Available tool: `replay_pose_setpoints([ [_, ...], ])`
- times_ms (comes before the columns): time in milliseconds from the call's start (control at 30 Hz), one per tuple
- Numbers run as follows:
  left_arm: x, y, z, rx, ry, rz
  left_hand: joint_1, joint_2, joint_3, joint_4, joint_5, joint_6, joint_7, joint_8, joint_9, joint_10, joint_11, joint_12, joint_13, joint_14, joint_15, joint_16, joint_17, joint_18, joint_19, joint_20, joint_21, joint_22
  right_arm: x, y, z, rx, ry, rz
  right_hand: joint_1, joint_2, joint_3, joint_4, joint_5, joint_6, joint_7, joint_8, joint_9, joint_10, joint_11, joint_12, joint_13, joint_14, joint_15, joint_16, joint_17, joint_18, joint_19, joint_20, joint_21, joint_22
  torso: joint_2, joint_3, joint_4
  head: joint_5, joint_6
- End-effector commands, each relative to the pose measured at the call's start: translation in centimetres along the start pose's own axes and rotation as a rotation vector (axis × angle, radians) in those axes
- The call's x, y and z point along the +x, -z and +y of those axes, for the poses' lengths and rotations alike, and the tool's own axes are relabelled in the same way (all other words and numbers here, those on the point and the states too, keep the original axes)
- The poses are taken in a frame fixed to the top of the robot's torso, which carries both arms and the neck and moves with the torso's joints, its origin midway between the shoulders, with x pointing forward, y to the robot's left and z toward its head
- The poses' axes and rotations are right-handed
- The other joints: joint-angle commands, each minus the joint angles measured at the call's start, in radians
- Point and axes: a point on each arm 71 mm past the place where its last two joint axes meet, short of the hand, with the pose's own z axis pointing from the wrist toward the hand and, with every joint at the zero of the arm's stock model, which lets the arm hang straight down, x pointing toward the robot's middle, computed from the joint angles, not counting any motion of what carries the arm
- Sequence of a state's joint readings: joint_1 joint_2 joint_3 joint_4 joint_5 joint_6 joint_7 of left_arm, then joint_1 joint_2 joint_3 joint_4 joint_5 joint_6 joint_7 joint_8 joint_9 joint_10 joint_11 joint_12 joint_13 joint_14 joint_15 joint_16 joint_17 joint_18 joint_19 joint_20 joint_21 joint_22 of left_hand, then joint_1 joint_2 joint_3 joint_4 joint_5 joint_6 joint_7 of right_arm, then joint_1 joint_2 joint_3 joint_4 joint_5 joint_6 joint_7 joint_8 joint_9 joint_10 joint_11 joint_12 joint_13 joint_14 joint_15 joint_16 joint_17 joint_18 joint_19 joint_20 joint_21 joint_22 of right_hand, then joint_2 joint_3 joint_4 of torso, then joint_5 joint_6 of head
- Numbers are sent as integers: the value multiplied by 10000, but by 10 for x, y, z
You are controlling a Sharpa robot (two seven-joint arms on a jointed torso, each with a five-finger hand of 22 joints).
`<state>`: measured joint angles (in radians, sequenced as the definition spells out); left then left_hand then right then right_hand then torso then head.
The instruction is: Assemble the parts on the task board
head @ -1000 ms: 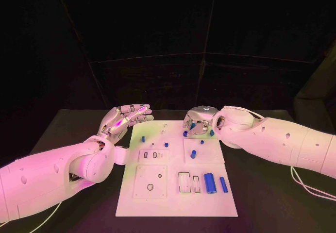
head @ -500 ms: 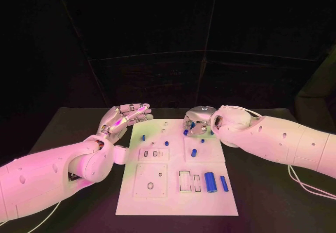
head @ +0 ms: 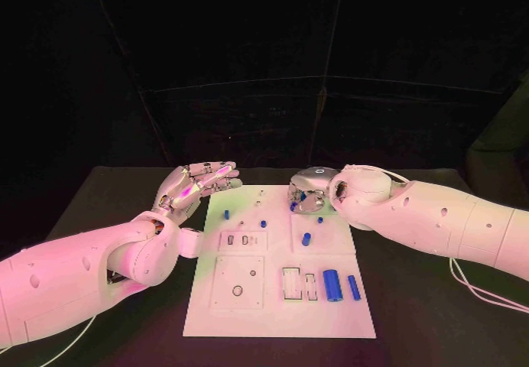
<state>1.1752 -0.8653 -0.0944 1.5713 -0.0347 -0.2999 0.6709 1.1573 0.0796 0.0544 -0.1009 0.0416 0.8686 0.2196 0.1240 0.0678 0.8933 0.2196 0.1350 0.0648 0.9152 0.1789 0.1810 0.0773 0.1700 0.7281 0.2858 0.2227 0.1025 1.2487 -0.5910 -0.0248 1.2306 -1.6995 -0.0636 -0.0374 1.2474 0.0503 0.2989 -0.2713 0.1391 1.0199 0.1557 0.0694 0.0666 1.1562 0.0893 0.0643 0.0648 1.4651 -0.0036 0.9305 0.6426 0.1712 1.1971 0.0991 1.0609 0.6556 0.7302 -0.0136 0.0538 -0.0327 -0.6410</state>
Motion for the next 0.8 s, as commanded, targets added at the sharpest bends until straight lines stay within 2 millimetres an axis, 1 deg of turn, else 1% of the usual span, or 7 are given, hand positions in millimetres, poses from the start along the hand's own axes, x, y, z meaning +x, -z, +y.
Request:
replay_pose_setpoints([
  [33,2,-1,-2,116,52,155,-6,112,7,-59,57,66,539,-52,-9,87,5,-44,-14,-10,19,-32,-9,90,87,10,-1,-11,0,-1,1,2,98,230,-99,33,155,5,-51,148,-5,-12,15,114,-14,14,-10,124,-10,245,263,-175,118,-3,205,276,17,7,-3,-4,-24],
  [167,1,-1,-2,96,49,153,-2,120,11,-65,57,68,539,-57,-10,87,6,-52,-15,-11,19,-41,-13,90,96,11,0,-13,0,-1,0,46,97,172,-97,100,449,73,-118,408,-53,58,45,402,-76,76,13,256,-58,1066,1216,-330,495,-37,907,1311,11,3,-2,-5,-45],
  [267,1,-1,-1,84,47,150,-1,122,11,-67,57,68,539,-59,-10,86,6,-54,-15,-12,20,-44,-14,90,99,11,0,-13,-1,-1,-1,96,97,147,-126,6,657,113,-169,488,-35,31,34,499,-86,36,4,249,-56,1453,1601,-388,581,-45,1231,1718,13,5,-4,-7,-57],
  [333,1,-1,-1,74,48,153,-1,122,11,-67,57,68,539,-59,-10,86,6,-54,-15,-12,20,-44,-14,90,99,11,0,-13,-1,-1,-1,123,97,130,-132,-33,711,122,-175,493,-31,17,29,502,-82,23,2,233,-50,1516,1653,-394,578,-43,1289,1782,20,-3,-5,-13,-44],
  [500,1,-1,-1,60,58,166,-1,122,11,-67,57,68,539,-59,-10,86,6,-54,-15,-12,20,-44,-14,90,99,11,0,-13,-2,-2,0,144,109,-84,-123,-109,851,139,-183,501,-26,-9,21,502,-79,3,-2,195,-39,1662,1779,-410,570,-33,1418,1928,14,-5,-6,-5,-53],
  [700,1,-1,-1,46,71,181,1,126,12,-74,57,65,542,-69,-12,81,8,-67,-16,-16,22,-56,-19,88,107,11,0,-17,-9,1,5,25,67,-997,-83,-164,1016,157,-165,561,-9,-3,26,550,-75,11,4,202,-33,1916,2052,-462,669,-24,1667,2288,13,7,-1,17,-18],
  [800,0,-1,-1,44,78,189,1,126,12,-74,57,65,542,-69,-12,81,8,-67,-16,-16,22,-56,-19,88,107,11,0,-17,-13,2,7,36,22,-1444,-85,-208,1084,180,-165,582,2,-6,26,563,-73,7,3,197,-27,2011,2138,-480,699,-18,1768,2422,20,-10,6,9,25],
])
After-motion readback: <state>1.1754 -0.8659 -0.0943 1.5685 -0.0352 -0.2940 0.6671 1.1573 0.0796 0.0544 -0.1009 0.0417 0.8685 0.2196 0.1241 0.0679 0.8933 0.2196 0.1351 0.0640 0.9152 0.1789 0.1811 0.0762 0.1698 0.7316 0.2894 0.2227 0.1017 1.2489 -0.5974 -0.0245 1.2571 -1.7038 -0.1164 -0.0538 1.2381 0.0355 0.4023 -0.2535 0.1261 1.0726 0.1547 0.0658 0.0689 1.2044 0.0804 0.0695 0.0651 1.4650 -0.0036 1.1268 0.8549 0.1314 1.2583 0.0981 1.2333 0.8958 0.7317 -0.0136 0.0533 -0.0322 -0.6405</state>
